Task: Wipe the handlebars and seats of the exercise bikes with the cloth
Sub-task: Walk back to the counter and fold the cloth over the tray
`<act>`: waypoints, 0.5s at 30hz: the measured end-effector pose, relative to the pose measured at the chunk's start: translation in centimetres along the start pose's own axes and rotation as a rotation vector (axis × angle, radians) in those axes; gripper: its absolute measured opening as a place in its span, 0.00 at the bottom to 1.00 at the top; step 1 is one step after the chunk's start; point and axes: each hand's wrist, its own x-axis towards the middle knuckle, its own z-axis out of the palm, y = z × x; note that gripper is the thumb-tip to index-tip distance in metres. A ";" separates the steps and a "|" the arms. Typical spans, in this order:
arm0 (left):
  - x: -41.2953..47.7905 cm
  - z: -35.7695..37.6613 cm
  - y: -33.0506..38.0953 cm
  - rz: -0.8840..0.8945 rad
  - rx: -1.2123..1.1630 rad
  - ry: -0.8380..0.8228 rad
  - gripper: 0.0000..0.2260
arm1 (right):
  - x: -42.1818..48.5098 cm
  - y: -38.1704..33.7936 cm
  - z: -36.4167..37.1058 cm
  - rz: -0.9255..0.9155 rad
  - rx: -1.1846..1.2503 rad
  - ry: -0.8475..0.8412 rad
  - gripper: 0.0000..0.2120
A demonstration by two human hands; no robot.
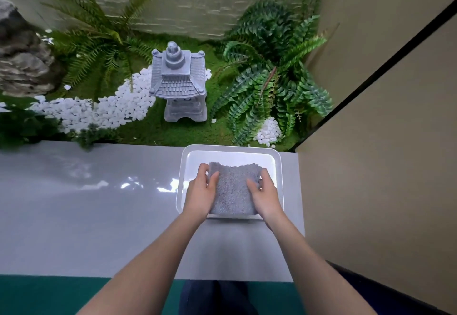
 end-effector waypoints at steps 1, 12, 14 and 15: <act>1.0 0.6 -0.6 0.001 0.026 0.001 0.07 | 1.0 0.7 0.2 0.010 -0.024 0.000 0.06; 8.2 7.5 -9.0 0.079 0.153 0.032 0.06 | 10.1 9.9 2.8 0.010 -0.274 -0.028 0.07; 8.8 8.4 -10.3 0.067 0.167 0.019 0.06 | 11.0 11.1 3.2 -0.001 -0.309 -0.039 0.08; 9.1 8.7 -10.7 0.053 0.170 0.021 0.06 | 11.4 11.7 3.3 -0.005 -0.328 -0.037 0.08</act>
